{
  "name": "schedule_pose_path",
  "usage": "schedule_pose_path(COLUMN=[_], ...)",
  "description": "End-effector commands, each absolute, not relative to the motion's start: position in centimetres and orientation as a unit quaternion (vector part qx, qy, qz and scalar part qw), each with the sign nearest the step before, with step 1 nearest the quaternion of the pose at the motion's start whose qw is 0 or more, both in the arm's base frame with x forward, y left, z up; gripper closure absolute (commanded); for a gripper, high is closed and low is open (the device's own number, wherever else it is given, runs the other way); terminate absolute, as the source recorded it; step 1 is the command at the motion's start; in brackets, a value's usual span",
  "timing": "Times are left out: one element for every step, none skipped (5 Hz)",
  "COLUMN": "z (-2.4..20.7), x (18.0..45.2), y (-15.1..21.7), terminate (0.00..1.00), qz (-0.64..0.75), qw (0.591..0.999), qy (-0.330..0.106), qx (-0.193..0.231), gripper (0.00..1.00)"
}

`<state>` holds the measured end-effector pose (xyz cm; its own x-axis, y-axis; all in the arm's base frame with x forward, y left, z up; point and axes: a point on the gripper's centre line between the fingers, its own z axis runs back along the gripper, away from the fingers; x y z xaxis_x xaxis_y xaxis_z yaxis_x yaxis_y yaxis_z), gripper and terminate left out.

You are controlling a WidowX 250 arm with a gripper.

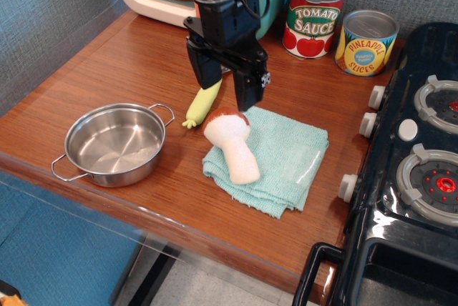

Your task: Move the mushroom to the bottom left table corner

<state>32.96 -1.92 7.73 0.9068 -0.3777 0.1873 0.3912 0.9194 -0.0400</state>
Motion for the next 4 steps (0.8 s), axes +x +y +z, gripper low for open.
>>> schedule_pose_path(z=[5.8,5.0,5.6,8.1], x=[31.5,31.1,31.3,32.4], y=[-2.0,-1.9,-1.9,-0.7], terminate=[0.00,0.00,0.00,0.00], qz=[-0.221,-0.222,-0.220,-0.202], qw=[0.973,0.974,0.974,0.975], qy=[-0.062,-0.048,-0.057,-0.090], qx=[-0.022,-0.021,-0.022,-0.026], gripper=[0.00,0.00,1.00,1.00])
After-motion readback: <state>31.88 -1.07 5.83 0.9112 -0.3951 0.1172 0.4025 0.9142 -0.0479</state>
